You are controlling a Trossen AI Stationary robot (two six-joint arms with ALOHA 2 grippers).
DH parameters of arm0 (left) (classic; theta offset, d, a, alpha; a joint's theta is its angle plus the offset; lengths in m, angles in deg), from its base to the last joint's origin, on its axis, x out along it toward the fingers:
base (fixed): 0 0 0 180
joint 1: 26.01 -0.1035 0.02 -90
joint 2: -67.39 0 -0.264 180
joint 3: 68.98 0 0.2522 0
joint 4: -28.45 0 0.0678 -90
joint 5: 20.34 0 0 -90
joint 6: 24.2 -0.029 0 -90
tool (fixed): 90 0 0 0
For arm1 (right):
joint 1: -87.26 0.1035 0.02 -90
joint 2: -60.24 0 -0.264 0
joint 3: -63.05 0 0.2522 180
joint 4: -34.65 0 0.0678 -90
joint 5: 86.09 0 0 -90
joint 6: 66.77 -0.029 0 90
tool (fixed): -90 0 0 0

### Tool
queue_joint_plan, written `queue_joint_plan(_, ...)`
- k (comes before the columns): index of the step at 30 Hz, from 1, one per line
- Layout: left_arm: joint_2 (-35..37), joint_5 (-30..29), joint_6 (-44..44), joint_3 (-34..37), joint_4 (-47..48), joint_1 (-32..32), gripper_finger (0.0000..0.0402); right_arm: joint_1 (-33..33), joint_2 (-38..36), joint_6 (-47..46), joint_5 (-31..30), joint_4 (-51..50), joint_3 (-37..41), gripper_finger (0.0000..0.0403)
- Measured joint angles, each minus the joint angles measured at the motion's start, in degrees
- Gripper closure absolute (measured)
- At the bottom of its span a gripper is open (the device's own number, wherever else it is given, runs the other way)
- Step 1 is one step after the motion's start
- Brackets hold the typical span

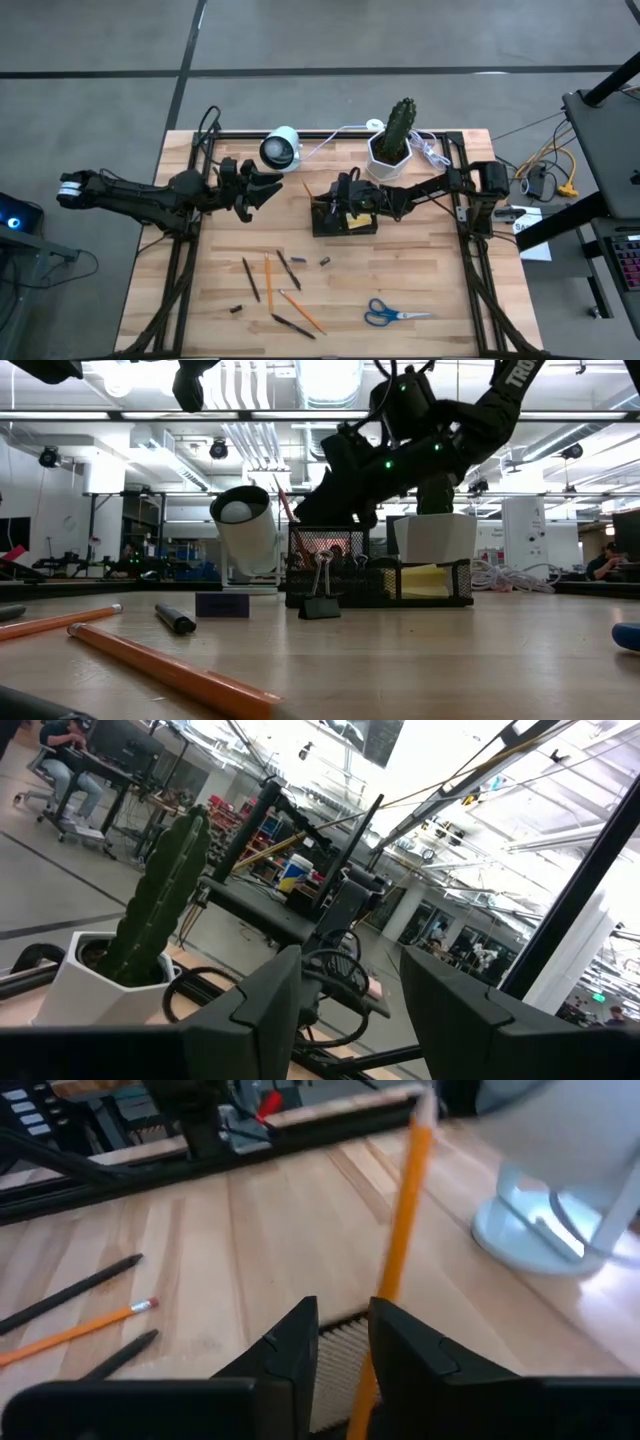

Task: Pick and place office supplies into organizer
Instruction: Put the blue scissor into the black desk organizer

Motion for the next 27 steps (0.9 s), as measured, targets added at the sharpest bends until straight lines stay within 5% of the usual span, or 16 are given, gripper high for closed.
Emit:
queue_joint_plan(10, 0.00, 0.00, 0.00, 0.00, 0.11, 0.00, 0.0244, 1.71, -6.45, 2.27, -0.38, -2.32, -0.73, 0.0294)
queue_joint_plan(27, 0.00, 0.00, -0.02, 0.00, 0.22, -0.07, 0.0244, 12.43, -25.98, -0.17, -8.81, -28.47, -0.66, 0.0263)
